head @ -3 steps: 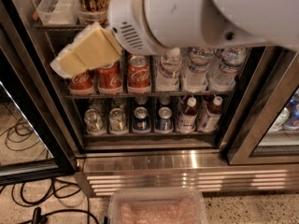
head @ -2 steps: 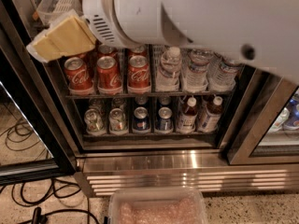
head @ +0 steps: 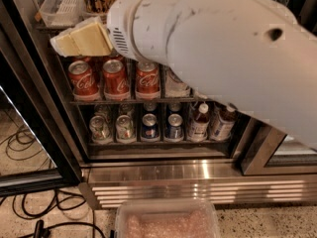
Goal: Pick orange can from top shelf of fridge
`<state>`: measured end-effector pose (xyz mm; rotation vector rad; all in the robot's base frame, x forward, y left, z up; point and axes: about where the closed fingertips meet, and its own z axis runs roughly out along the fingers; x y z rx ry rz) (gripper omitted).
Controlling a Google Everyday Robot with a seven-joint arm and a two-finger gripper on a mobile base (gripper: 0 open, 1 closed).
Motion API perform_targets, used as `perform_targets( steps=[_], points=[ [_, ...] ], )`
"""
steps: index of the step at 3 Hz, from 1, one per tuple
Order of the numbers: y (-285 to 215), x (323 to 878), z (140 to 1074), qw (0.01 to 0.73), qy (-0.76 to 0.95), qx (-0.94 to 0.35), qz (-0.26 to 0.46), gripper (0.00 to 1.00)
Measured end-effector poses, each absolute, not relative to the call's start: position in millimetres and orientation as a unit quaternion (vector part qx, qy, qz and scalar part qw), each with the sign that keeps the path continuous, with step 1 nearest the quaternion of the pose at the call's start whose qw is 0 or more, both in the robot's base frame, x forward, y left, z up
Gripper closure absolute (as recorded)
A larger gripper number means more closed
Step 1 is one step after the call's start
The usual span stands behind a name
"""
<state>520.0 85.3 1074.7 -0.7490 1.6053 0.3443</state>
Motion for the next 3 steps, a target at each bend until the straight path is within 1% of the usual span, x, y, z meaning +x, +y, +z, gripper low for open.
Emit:
perform_targets(
  steps=[2,3],
  points=[
    [89.8,516.4,1083.1,0.622,0.699,-0.315,0.159,0.0],
    [91.6,523.5,1080.5,0.638,0.689,-0.303,0.162,0.0]
  ],
)
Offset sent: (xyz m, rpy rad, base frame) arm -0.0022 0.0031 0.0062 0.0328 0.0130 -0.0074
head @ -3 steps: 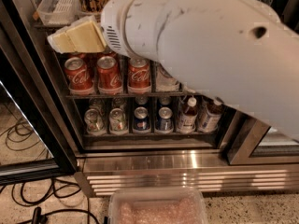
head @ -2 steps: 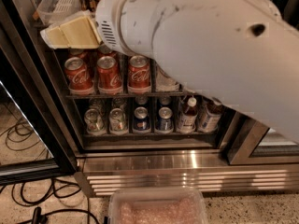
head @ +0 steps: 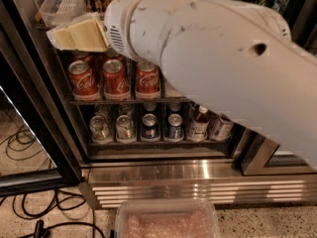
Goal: Pick orange can from top shelf of fridge
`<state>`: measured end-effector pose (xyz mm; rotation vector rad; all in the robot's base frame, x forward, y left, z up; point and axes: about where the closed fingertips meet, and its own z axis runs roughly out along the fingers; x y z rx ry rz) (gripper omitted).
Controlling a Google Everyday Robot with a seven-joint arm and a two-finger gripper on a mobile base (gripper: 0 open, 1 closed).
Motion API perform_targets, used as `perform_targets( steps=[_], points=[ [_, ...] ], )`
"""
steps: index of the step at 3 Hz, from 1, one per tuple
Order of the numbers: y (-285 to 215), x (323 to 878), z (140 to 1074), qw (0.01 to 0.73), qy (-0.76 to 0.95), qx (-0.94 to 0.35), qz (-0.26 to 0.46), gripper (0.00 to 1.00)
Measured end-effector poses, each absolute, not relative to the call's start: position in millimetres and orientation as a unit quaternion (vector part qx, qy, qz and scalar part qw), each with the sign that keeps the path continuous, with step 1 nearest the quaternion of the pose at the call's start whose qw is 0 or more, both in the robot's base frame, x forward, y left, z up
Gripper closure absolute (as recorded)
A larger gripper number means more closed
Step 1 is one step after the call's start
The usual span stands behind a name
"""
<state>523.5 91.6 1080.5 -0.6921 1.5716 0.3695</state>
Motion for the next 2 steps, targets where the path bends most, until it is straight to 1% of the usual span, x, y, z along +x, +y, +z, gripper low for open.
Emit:
perform_targets(
  steps=[1,2],
  points=[
    [90,539,1071,0.659,0.673,-0.294,0.162,0.0],
    [86,550,1060,0.665,0.67,-0.289,0.162,0.08]
  ],
)
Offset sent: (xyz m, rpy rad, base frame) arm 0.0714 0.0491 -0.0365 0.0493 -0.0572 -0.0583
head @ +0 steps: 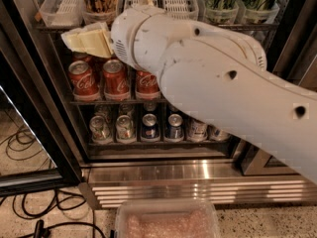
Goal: Pick orange can from top shelf of fridge
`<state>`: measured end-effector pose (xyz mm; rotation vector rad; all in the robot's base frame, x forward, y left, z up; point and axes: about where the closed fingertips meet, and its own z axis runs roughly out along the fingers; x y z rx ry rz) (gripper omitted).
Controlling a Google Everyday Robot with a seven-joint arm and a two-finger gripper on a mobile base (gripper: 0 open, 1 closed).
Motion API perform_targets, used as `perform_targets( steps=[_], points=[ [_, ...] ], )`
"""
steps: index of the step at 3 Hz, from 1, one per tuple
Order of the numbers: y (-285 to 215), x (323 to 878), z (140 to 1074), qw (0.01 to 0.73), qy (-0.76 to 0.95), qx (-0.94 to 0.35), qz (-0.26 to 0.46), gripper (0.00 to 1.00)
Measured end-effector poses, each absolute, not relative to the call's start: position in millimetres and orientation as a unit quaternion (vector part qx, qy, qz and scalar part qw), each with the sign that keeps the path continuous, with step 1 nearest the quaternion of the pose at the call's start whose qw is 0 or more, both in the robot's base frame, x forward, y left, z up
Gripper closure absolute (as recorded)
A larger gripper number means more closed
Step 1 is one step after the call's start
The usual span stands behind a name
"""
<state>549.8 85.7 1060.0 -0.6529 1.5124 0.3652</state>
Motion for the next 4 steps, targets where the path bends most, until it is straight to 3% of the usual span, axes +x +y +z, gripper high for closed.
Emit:
perform_targets(
  steps=[1,4],
  points=[
    [88,562,1055,0.669,0.663,-0.294,0.161,0.18],
    [80,628,1050,0.689,0.649,-0.296,0.127,0.17]
  ],
)
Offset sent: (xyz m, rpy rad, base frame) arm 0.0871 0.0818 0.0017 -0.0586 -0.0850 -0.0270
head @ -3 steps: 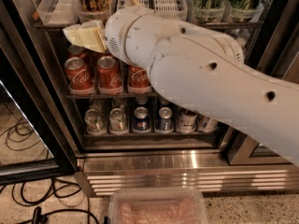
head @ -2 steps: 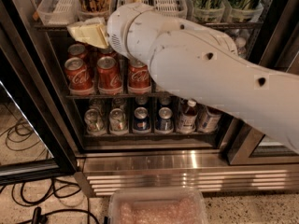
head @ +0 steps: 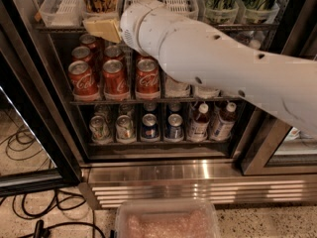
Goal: Pick orange can from top shelf of fridge
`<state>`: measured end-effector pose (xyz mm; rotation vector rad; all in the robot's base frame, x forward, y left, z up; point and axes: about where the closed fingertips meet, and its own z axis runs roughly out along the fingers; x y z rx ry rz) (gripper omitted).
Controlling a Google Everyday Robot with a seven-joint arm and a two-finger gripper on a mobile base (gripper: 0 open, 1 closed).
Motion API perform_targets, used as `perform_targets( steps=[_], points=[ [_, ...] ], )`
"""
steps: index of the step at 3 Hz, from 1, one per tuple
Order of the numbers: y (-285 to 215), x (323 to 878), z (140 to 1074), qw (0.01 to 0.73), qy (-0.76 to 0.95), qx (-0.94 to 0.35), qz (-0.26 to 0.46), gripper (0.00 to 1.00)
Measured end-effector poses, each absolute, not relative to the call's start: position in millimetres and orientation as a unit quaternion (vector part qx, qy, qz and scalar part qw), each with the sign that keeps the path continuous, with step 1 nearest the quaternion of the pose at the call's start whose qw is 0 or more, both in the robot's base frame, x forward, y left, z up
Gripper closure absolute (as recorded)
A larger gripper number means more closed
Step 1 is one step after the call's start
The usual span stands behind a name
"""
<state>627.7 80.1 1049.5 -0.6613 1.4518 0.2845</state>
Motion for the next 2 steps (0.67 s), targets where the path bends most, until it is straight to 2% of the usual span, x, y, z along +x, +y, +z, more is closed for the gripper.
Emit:
perform_targets(
  steps=[1,2],
  points=[
    [89.7,645.5,1045.7,0.694,0.648,-0.291,0.119,0.21],
    [89.6,645.1,1047.4,0.694,0.648,-0.291,0.119,0.2]
  ],
)
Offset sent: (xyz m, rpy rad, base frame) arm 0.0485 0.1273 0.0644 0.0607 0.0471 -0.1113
